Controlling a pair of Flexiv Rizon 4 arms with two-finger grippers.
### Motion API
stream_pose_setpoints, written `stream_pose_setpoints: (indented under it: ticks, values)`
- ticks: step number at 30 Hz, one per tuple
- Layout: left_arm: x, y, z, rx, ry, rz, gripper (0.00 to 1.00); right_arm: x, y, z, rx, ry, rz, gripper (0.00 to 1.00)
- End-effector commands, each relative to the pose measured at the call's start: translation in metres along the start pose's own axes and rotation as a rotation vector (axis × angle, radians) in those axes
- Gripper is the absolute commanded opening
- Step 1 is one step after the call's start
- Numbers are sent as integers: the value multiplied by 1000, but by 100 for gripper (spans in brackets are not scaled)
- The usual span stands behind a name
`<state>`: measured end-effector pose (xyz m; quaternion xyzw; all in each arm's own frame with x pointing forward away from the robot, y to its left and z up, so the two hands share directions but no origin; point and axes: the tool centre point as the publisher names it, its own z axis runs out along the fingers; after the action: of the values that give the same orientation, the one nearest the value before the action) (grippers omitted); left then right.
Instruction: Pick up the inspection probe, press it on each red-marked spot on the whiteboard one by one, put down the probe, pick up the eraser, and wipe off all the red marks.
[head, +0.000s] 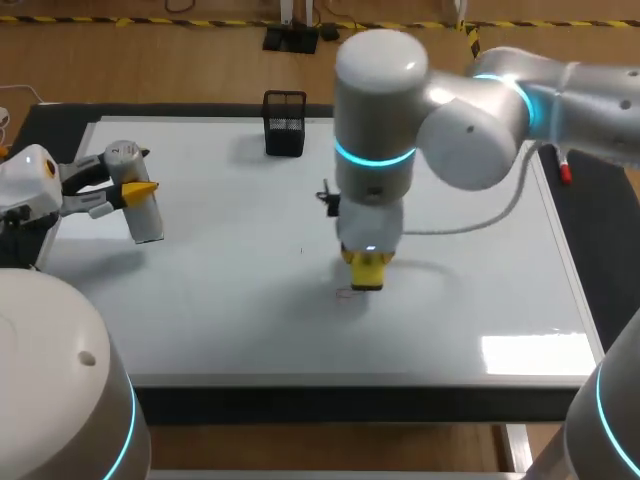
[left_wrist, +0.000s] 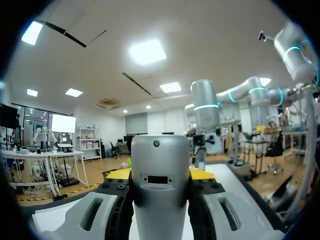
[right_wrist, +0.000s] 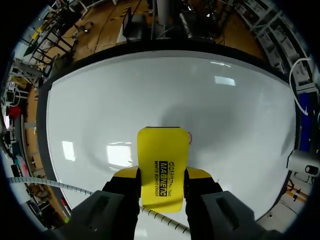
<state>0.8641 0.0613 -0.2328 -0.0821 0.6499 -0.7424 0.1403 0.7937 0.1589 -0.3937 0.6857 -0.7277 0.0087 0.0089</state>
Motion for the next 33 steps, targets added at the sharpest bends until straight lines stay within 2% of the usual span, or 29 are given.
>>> stream_pose_setpoints:
  ticks: [1,3,7,15,23,33]
  values:
    - [0,-1,0,-2,-1,0,0,-26,9,7,36,23,-22,0]
    - [0,-1,0,-2,-1,0,0,-35,14,9,51,32,-35,0]
    - [0,-1,0,-2,-1,0,0,-50,22,15,31,6,-69,0]
    - [0,-1,0,-2,-1,0,0,-61,31,26,23,-21,-118,0]
    - [0,-1,0,-2,-1,0,0,-58,31,36,13,-26,-118,0]
    - [0,-1,0,-2,-1,0,0,-35,30,39,20,-9,-88,0]
